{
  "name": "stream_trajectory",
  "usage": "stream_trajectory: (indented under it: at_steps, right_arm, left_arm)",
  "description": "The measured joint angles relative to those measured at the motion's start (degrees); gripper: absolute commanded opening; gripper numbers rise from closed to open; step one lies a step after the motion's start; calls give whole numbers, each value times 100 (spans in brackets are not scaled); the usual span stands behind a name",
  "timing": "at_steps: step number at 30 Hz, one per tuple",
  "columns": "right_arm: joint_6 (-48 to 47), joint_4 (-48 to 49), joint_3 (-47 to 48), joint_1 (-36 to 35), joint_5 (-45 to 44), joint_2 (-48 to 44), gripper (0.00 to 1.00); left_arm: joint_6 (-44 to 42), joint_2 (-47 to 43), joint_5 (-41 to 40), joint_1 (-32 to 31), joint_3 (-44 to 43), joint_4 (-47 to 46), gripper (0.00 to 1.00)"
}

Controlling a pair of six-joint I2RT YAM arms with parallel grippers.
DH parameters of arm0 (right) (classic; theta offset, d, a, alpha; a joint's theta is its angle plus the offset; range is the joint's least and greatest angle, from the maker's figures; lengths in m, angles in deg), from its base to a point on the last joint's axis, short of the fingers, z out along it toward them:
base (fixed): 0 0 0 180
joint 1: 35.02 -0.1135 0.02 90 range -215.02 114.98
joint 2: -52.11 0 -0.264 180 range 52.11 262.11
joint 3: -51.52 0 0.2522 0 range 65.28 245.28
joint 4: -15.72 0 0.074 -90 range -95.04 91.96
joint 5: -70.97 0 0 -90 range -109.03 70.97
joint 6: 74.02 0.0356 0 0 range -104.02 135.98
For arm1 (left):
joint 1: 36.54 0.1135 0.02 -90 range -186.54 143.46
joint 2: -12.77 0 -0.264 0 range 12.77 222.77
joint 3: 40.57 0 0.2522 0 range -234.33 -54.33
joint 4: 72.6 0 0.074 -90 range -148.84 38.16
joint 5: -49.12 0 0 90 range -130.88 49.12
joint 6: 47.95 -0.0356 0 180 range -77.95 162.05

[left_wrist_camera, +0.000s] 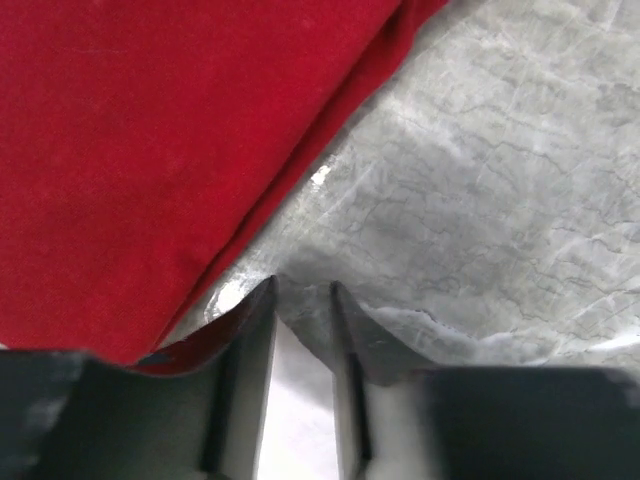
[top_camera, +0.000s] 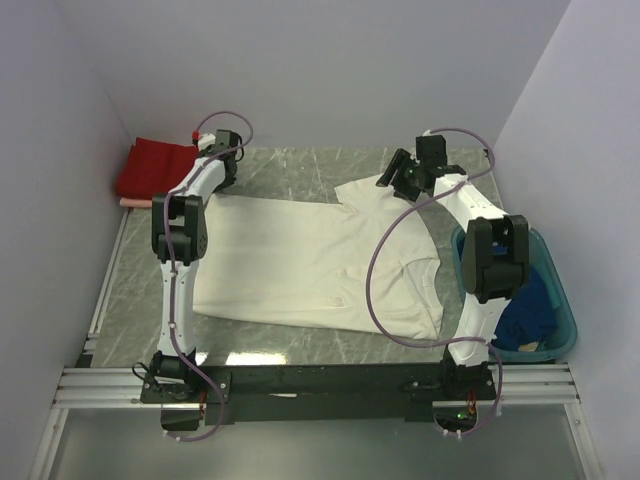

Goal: Fold and stack the t-shirts
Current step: Fold the tshirt

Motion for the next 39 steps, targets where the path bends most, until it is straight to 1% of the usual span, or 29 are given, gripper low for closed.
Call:
stream_trajectory:
  at_steps: [3,6,8,11,13,28,39]
  right_arm:
    - [-20,-52,81,0,-31,114,68]
    - [-42,-146,105,0,-105,153,67]
    - [-59,-232,166,0,-164,168,67]
    - [-83,-278,247,0,-197,168,67]
    - [-103,-275,278,0,-210,168,67]
    - [-107,-284,278,0,-219,177,68]
    - [-142,-284,278,2,-216,229,67]
  left_arm:
    - [50,-9,42,2,26,-66,22]
    - [92,-87,85,0,184,-179,24]
    - [105,-212,125,0,393,-251,28]
    - [98,-387,170,9,660,-260,39]
    - [79,-402,166,13,675,-234,43]
    - [-238,-431,72,20,498,-98,46]
    - [-76,-439,164,11,509,42,43]
